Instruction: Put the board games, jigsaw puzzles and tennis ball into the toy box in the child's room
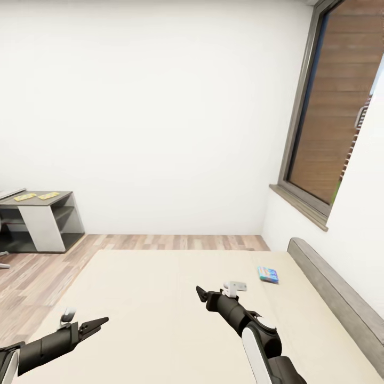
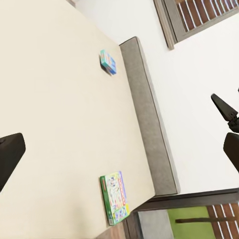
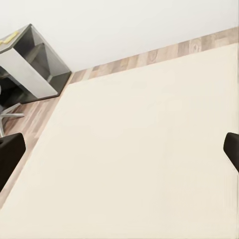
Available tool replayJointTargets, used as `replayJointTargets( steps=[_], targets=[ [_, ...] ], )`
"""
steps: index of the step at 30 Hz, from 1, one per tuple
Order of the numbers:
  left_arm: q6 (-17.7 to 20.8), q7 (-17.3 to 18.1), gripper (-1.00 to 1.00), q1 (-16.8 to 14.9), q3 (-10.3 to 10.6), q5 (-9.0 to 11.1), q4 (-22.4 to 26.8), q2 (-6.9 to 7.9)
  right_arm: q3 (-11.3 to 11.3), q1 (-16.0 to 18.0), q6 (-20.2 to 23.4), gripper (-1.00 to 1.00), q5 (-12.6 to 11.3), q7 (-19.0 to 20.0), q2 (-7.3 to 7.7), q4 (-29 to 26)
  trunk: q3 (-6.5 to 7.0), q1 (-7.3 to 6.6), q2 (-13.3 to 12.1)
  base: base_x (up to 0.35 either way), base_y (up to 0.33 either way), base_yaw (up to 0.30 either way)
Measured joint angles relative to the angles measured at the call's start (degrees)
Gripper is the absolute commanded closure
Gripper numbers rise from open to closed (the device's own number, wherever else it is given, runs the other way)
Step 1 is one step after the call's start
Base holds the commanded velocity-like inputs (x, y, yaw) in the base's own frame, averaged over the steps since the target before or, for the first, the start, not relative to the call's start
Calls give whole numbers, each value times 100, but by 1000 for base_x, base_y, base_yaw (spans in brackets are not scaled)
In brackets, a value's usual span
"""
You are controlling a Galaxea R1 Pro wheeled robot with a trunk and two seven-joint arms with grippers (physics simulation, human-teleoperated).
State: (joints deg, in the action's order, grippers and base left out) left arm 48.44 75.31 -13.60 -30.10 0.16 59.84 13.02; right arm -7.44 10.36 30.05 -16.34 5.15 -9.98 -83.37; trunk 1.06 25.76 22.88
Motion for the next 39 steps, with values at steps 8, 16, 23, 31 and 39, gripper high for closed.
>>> replayJointTargets(
  steps=[8, 16, 23, 31, 39],
  targets=[
    [0, 0, -100, 0, 0, 0, 0, 0, 0, 0, 0, -100, 0, 0, 0, 0, 0, 0, 0, 0, -187, 0],
    [0, 0, -100, 0, -2, 0, 0, 3, 0, 0, 0, -100, 0, 0, 0, 0, 0, 0, 0, 0, -185, 0],
    [0, 0, -100, 0, 0, 0, 0, 6, 0, 0, 0, -100, 0, 0, 0, 0, 0, 0, 0, 0, -182, 0],
    [0, 0, -100, 0, 0, 0, 0, 4, 0, 0, 0, -100, 0, 0, 0, 0, 0, 0, 0, 0, -181, 0],
    [0, 0, -100, 0, -8, 0, 1, 5, -3, 0, -15, -100, 5, 0, 0, -3, 0, 0, 0, 0, -162, 0]
  ],
)
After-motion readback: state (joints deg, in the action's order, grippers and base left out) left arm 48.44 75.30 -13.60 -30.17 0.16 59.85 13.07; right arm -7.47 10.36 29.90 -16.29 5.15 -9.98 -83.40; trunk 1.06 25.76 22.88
